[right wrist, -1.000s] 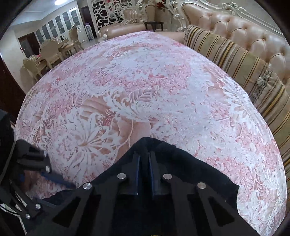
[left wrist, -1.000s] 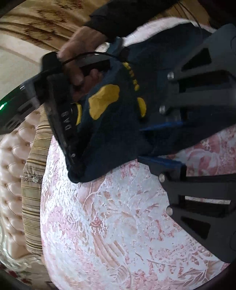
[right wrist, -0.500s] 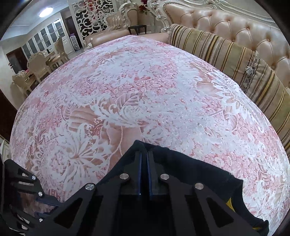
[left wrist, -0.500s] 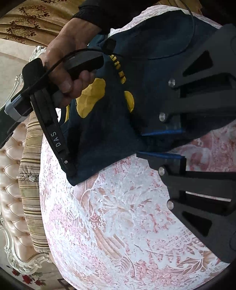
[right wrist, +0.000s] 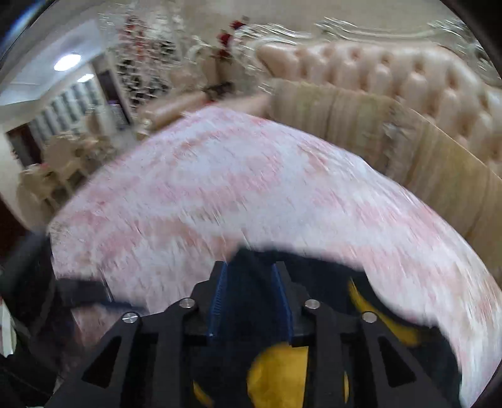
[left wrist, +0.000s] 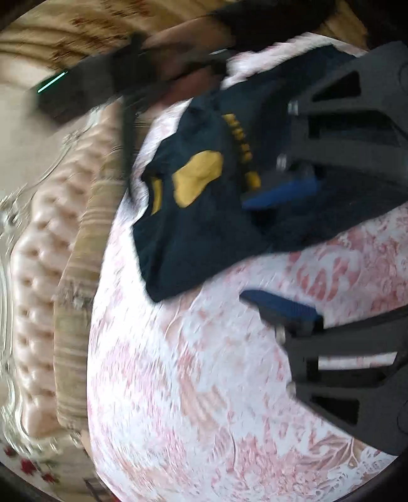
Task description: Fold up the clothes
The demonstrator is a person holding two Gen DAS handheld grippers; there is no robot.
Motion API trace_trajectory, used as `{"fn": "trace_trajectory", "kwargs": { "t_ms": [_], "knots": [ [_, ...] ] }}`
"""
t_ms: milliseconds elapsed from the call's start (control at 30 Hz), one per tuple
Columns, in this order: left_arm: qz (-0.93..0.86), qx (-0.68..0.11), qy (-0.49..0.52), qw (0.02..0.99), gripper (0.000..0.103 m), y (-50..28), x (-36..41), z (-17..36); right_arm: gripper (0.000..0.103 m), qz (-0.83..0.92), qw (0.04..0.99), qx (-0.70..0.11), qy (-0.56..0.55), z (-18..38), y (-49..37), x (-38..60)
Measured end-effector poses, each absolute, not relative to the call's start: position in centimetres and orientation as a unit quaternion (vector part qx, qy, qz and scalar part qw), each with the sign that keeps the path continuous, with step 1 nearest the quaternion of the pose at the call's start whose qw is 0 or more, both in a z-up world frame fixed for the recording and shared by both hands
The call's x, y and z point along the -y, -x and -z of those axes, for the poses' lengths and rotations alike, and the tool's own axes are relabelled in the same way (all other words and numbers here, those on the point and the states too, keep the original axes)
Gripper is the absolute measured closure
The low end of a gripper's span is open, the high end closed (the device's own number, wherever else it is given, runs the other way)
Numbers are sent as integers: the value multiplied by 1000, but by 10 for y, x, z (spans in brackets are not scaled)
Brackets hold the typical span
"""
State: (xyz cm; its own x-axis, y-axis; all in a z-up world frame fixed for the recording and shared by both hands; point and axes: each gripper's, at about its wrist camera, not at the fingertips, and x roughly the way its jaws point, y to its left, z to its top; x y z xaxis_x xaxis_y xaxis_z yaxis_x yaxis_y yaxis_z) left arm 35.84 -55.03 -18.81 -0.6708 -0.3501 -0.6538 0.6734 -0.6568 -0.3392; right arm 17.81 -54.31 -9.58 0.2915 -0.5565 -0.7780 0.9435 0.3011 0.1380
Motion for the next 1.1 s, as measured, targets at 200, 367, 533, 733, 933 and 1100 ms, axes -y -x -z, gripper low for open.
{"fn": "trace_trajectory", "kwargs": {
  "t_ms": [200, 367, 533, 733, 933, 1100],
  "knots": [
    [854, -310, -284, 306, 86, -339, 566, 185, 69, 530, 729, -262, -344, 128, -152, 477],
    [838, -263, -369, 304, 92, -288, 574, 200, 69, 518, 727, -263, -365, 155, -166, 475],
    [836, -251, -376, 310, 92, -286, 577, 187, 69, 533, 718, -283, -346, 161, -175, 474],
    [841, -239, -361, 325, 92, -260, 610, 176, 69, 535, 720, -282, -340, 164, -174, 473],
    [823, -242, -384, 342, 92, -251, 624, 200, 68, 535, 721, -283, -337, 164, -174, 472],
    [819, -269, -362, 355, 92, -257, 623, 195, 68, 547, 712, -270, -347, 142, -142, 462]
  ]
}}
